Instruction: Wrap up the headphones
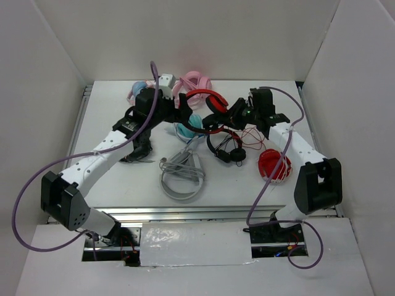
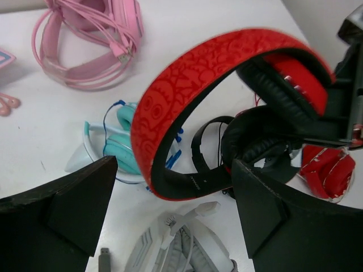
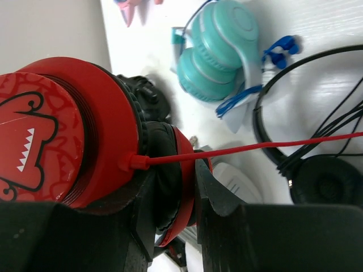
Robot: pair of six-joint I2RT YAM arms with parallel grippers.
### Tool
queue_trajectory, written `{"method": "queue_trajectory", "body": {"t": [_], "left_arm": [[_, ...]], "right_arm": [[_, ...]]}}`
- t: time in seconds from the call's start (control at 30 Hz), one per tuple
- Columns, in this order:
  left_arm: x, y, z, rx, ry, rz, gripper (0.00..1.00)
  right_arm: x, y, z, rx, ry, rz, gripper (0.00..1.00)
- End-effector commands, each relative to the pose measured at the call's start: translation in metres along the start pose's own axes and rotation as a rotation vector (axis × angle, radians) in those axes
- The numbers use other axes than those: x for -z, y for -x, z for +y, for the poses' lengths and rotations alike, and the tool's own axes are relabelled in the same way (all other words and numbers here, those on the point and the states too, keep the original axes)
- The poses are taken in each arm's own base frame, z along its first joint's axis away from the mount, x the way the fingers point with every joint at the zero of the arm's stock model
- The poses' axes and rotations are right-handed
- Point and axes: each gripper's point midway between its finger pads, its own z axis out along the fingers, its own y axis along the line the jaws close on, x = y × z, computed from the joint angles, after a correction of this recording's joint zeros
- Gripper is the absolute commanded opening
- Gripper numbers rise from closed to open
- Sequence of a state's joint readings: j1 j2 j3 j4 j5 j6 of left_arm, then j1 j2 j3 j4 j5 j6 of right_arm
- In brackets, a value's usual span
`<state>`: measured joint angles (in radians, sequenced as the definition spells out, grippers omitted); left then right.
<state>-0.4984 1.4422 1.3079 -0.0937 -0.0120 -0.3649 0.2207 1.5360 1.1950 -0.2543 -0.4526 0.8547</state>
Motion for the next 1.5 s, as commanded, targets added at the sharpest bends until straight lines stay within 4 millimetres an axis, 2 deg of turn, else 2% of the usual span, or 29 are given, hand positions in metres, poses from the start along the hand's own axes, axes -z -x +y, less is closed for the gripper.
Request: {"method": "queue_trajectory", "body": {"t": [0.0,0.17,0.27,0.3,0.37,0.7,0.77,0.9,1.0,1.1,1.13,1.27,1.37,1.4,1.47], "left_arm": [[0.001,0.012,-0.001,-0.056,0.086,-0.042,0.94],[0.003,0.003,-0.001,-0.055,0.153,-0.076,0.92],[0.000,0.004,0.002,-0.044,0.230,-0.081,0.83],[0.002,0.007,0.009,-0.039,0.278,-0.096,0.77],[0.001,0.005,0.007,-0.032,0.301,-0.099,0.72],[0.003,0.018,0.020,-0.061,0.424,-0.151,0.67],[0.004,0.020,0.017,-0.071,0.402,-0.160,0.66],[-0.001,0.014,0.015,-0.080,0.386,-0.145,0.61],[-0.005,0.010,0.017,-0.081,0.394,-0.140,0.58],[-0.007,0.009,0.015,-0.068,0.385,-0.143,0.50],[-0.008,0.009,0.014,-0.067,0.378,-0.144,0.44],[-0.008,0.010,0.016,-0.072,0.385,-0.147,0.40],[-0.006,0.008,0.019,-0.056,0.403,-0.154,0.14],[-0.006,0.007,0.020,-0.053,0.409,-0.158,0.00],[-0.004,0.009,0.021,-0.060,0.412,-0.164,0.00]], "right_arm": [[0.025,0.015,0.048,0.045,0.144,-0.084,0.00],[0.031,0.010,0.053,0.049,0.146,-0.099,0.00],[0.038,0.007,0.059,0.078,0.135,-0.122,0.00],[0.039,0.006,0.058,0.081,0.128,-0.125,0.00],[0.042,0.004,0.058,0.097,0.110,-0.138,0.00],[0.049,0.001,0.050,0.138,0.042,-0.159,0.00],[0.048,0.001,0.046,0.148,0.020,-0.164,0.00],[0.045,-0.002,0.040,0.172,-0.027,-0.166,0.00],[0.045,-0.007,0.050,0.186,0.028,-0.144,0.00],[0.042,-0.011,0.052,0.199,0.019,-0.132,0.00],[0.043,-0.010,0.052,0.205,0.018,-0.131,0.00],[0.047,-0.014,0.059,0.208,0.059,-0.131,0.00],[0.050,-0.021,0.071,0.235,0.131,-0.098,0.00],[0.051,-0.023,0.074,0.240,0.154,-0.083,0.00],[0.051,-0.029,0.076,0.262,0.187,-0.050,0.00]]}}
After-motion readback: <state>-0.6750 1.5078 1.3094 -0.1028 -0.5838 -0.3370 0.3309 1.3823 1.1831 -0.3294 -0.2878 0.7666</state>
